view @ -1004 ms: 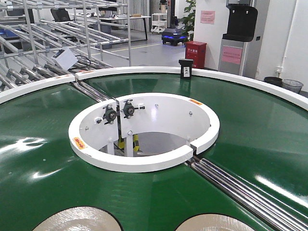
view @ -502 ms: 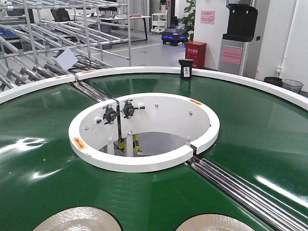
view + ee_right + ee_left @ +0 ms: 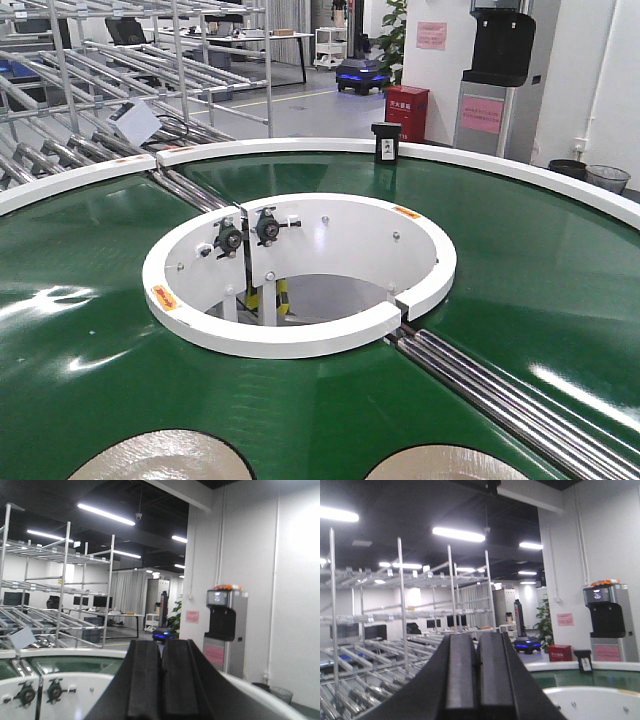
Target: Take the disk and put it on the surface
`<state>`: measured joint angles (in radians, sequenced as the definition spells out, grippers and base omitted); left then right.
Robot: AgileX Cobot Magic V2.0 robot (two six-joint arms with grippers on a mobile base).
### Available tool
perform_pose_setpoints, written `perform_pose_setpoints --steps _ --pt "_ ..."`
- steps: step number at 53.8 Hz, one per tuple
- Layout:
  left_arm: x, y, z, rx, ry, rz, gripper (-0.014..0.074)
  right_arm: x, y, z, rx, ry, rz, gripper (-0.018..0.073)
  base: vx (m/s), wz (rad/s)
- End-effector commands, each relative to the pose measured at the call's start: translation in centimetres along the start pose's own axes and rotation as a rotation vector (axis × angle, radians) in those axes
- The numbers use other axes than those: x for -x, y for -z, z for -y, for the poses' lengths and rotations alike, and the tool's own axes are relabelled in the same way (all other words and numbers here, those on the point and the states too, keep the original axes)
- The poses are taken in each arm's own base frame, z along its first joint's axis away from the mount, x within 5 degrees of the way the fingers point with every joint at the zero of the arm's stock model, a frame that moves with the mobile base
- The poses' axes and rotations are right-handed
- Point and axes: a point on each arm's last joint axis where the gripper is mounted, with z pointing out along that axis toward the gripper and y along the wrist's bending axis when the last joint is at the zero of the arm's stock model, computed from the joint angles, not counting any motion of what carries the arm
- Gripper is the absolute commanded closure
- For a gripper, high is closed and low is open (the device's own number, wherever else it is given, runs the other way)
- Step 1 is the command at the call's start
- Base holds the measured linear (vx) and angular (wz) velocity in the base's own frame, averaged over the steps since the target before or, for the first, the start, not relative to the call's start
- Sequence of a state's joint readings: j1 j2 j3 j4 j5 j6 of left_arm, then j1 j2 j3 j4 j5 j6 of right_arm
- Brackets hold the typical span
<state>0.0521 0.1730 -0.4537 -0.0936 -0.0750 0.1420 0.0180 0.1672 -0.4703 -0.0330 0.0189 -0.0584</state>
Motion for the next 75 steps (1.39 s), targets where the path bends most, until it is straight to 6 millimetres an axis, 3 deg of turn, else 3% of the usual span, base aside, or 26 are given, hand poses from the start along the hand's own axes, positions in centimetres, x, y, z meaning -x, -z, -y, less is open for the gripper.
perform_pose_setpoints --steps 1,7,13,22,31,35,46,54,64,75 --pt "4.2 -3.4 -0.1 -0.004 -0.017 0.036 0.0595 3.7 -3.8 0.3 0.001 0.036 -0.018 0.0566 0.0 0.0" --pt "5.3 -8.2 -0.1 -0.01 -0.019 -0.035 0.0595 5.3 -8.1 0.5 0.006 0.031 -0.064 0.0566 0.0 0.0" --pt "3.8 -12.5 0.0 -0.017 -0.02 -0.134 0.0595 4.5 -12.4 0.4 0.014 0.027 -0.145 0.0566 0.0 0.0" --pt "0.8 -15.2 0.2 -0.023 -0.021 -0.243 0.0587 1.7 -15.7 0.2 0.025 0.021 -0.258 0.0561 0.0 0.0" --pt "-0.1 -15.8 0.3 -0.025 -0.022 -0.271 0.0514 1.3 -15.9 0.1 0.027 0.017 -0.287 0.0501 0.0 0.0" --pt "-0.1 -15.9 0.3 -0.024 -0.022 -0.271 0.0446 1.3 -15.9 0.1 0.027 0.019 -0.286 0.0427 0.0 0.0" --pt "-0.1 -15.9 0.3 -0.024 -0.022 -0.27 0.017 1.0 -15.8 0.1 0.029 0.018 -0.313 0.0044 0.0 0.0" --pt "-0.2 -16.0 0.2 -0.022 -0.024 -0.257 0.0146 1.2 -15.9 0.1 0.027 0.018 -0.288 -0.017 0.0 0.0" --pt "-0.6 -15.8 0.4 -0.006 0.159 -0.334 0.0146 1.0 -15.8 0.0 0.015 -0.13 -0.316 -0.0153 0.0 0.0" --pt "-2.0 -17.2 2.4 -0.137 0.23 -0.643 0.0147 -0.9 -15.9 -1.0 0.063 -0.261 -0.549 -0.0066 0.0 0.0"
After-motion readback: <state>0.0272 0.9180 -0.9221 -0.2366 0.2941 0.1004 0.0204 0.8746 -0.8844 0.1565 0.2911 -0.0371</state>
